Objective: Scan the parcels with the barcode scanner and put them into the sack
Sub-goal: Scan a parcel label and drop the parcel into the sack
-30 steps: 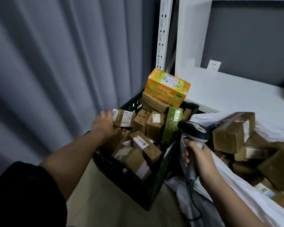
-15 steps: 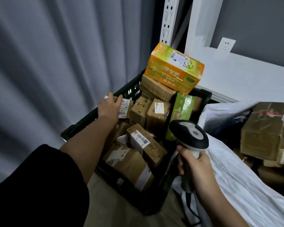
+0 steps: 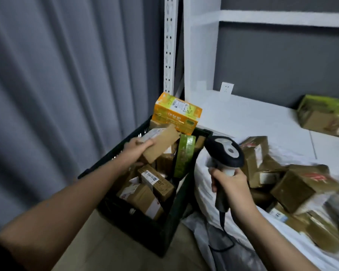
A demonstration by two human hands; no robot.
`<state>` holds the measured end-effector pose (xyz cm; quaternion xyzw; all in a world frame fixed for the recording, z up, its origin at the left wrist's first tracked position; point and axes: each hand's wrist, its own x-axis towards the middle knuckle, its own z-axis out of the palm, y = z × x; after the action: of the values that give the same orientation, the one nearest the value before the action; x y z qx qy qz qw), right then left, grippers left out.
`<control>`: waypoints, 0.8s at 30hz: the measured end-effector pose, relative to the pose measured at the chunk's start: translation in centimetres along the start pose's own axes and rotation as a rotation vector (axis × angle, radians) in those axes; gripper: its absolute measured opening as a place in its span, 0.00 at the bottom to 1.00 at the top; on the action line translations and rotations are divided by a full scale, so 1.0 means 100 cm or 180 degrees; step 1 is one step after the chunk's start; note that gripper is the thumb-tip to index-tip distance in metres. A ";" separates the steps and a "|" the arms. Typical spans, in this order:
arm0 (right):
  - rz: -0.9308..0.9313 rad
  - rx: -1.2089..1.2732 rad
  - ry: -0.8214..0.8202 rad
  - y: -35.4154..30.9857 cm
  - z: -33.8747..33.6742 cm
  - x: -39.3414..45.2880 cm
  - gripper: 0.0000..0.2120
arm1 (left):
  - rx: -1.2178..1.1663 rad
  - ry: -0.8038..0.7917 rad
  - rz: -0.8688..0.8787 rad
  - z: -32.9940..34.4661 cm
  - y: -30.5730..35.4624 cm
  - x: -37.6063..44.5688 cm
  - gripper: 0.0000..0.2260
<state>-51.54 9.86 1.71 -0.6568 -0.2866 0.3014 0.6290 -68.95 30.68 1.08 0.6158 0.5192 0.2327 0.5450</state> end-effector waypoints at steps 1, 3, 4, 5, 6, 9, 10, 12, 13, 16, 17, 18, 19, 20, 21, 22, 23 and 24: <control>-0.0078 0.0046 0.0063 -0.014 -0.011 -0.005 0.11 | -0.0455 -0.0307 -0.0172 0.012 0.010 -0.024 0.23; -0.0185 0.0175 0.0172 -0.035 -0.029 -0.014 0.10 | -0.1178 -0.0774 -0.0392 0.033 0.028 -0.067 0.18; -0.0224 0.0279 0.0253 -0.045 -0.039 -0.021 0.09 | -0.1393 -0.0920 -0.0404 0.044 0.036 -0.087 0.16; -0.0273 0.0413 0.0311 -0.052 -0.047 -0.027 0.10 | -0.1501 -0.0974 -0.0380 0.054 0.042 -0.102 0.15; -0.0334 0.0543 0.0321 -0.058 -0.056 -0.034 0.11 | -0.1531 -0.0943 -0.0302 0.066 0.049 -0.115 0.15; -0.0454 0.0800 0.0233 -0.063 -0.074 -0.047 0.11 | -0.1608 -0.0682 -0.0066 0.101 0.055 -0.138 0.17; -0.0466 0.0863 0.0209 -0.063 -0.077 -0.050 0.11 | -0.1732 -0.0707 -0.0094 0.111 0.055 -0.144 0.20; -0.0472 0.0882 0.0138 -0.059 -0.079 -0.050 0.09 | -0.2026 -0.0854 -0.0298 0.128 0.059 -0.155 0.21; -0.0465 0.0829 0.0085 -0.057 -0.078 -0.049 0.07 | -0.2160 -0.0906 -0.0412 0.133 0.062 -0.158 0.19; -0.0645 0.0612 -0.0070 -0.052 -0.076 -0.046 0.11 | -0.2507 -0.0990 -0.0781 0.147 0.071 -0.163 0.20; -0.0746 0.0495 -0.0110 -0.050 -0.076 -0.045 0.12 | -0.2522 -0.1011 -0.0850 0.151 0.072 -0.162 0.22; -0.0833 0.0408 -0.0140 -0.049 -0.076 -0.046 0.15 | -0.2541 -0.1040 -0.0908 0.154 0.073 -0.161 0.23; -0.0886 0.0326 -0.0103 -0.047 -0.077 -0.046 0.19 | -0.2539 -0.1074 -0.0978 0.158 0.073 -0.162 0.24; -0.0932 0.0258 -0.0012 -0.044 -0.076 -0.046 0.26 | -0.2542 -0.1098 -0.1058 0.162 0.074 -0.162 0.25; -0.0965 0.0179 0.0129 -0.041 -0.076 -0.046 0.33 | -0.2522 -0.1141 -0.1113 0.167 0.073 -0.162 0.27; -0.0969 0.0095 0.0250 -0.038 -0.075 -0.046 0.40 | -0.2503 -0.1213 -0.1121 0.171 0.072 -0.163 0.29; -0.0959 0.0081 0.0335 -0.037 -0.073 -0.046 0.43 | -0.2479 -0.1282 -0.1092 0.175 0.072 -0.164 0.31; -0.0961 0.0105 0.0407 -0.035 -0.070 -0.046 0.44 | -0.2471 -0.1330 -0.1052 0.179 0.070 -0.165 0.33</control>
<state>-49.23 1.96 5.61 -0.6137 -0.3364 0.1657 0.6948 -56.75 9.19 6.77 0.3092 0.3639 0.1909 0.8576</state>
